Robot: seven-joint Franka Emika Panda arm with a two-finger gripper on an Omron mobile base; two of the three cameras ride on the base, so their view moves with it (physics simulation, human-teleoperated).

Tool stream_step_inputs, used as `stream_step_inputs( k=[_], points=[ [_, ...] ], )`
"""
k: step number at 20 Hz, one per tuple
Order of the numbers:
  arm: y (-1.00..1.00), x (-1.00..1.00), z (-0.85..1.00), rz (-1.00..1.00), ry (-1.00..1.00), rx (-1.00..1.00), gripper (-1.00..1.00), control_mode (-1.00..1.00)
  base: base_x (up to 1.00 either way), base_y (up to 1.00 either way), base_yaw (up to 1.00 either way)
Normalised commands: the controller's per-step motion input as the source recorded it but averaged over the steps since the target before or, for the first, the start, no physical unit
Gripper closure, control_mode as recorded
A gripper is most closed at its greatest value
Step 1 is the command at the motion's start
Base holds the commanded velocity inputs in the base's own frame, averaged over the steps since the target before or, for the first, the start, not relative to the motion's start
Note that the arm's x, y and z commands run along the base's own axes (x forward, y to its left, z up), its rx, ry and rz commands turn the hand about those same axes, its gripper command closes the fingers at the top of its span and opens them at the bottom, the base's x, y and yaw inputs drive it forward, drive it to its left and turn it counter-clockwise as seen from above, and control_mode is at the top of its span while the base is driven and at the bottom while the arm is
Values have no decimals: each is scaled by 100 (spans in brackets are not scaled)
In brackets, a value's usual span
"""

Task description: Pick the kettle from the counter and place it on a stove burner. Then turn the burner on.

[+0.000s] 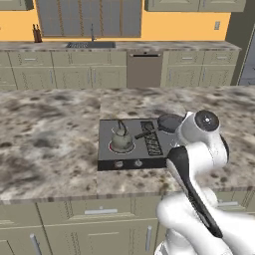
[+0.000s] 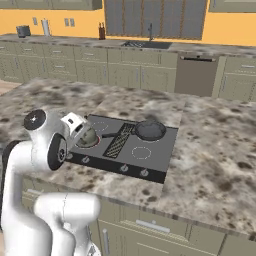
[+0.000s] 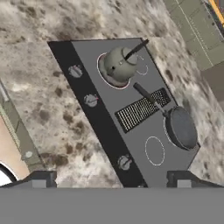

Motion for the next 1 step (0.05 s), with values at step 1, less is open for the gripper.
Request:
stream_step_inputs(
  k=[1],
  points=[
    [-100, -100, 34, -10, -47, 19, -100, -100, 0, 0, 0]
  ],
)
